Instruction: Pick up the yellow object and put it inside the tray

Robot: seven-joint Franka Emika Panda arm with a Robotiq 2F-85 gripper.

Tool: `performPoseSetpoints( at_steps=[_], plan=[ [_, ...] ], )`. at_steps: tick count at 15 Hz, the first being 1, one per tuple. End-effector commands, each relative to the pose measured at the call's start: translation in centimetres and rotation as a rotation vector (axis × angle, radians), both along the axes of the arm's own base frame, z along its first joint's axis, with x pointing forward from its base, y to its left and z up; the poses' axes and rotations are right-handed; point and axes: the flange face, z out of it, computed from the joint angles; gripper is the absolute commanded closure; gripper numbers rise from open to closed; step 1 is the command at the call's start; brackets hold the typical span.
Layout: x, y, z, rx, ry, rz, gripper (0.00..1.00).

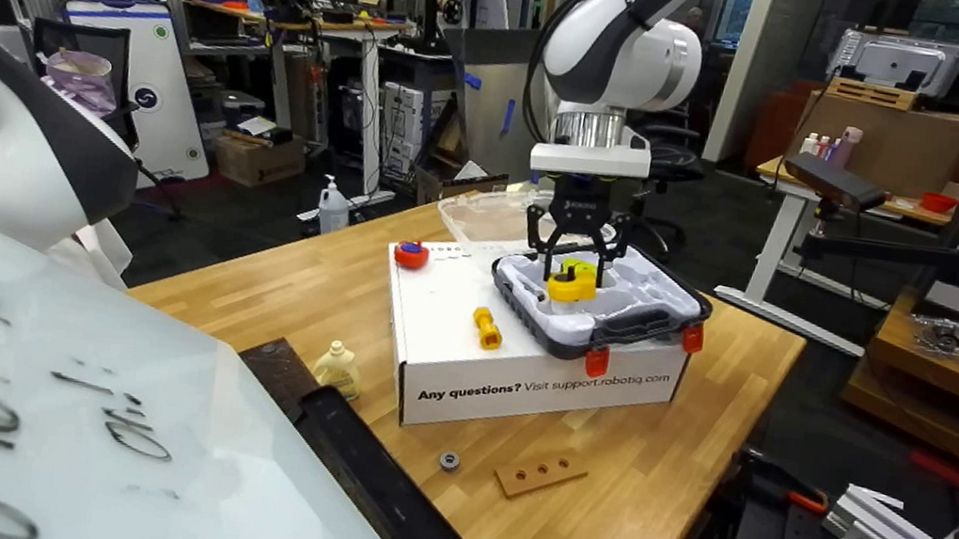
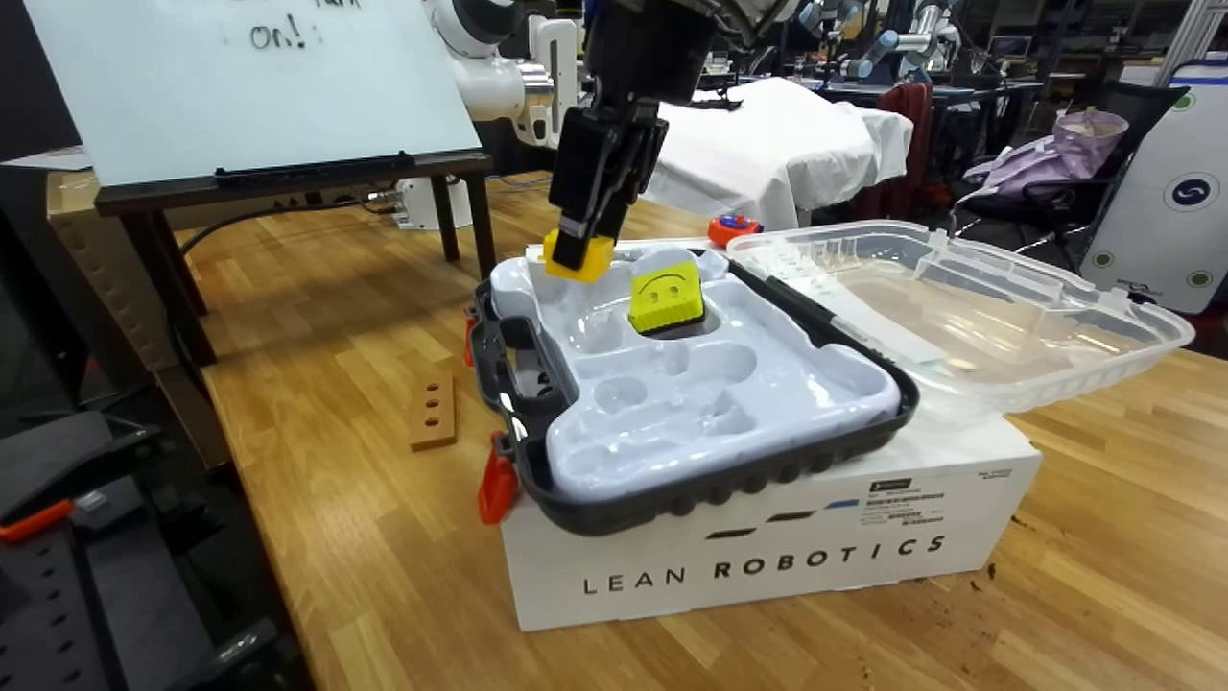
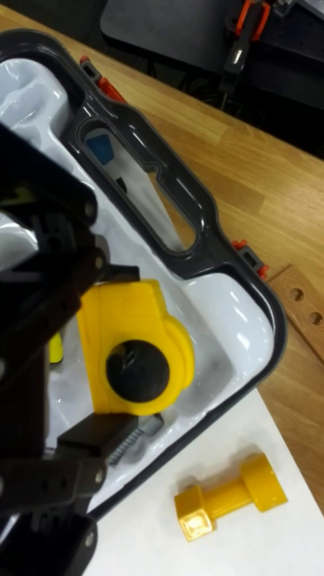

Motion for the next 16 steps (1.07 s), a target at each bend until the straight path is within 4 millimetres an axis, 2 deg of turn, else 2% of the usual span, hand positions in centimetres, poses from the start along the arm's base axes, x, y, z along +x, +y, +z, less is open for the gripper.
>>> performPoseSetpoints(
  at_steps=[1, 5, 16],
  plan=[
    [0.4, -0.3, -0.4, 0.002, -0.011, -0.004, 0.54],
    [0.4, -0.4, -1.4, 0.004, 0.011, 0.002, 0.54],
    [0.9, -1.4, -2.2, -0.004, 0.032, 0.018, 0.54]
  ],
)
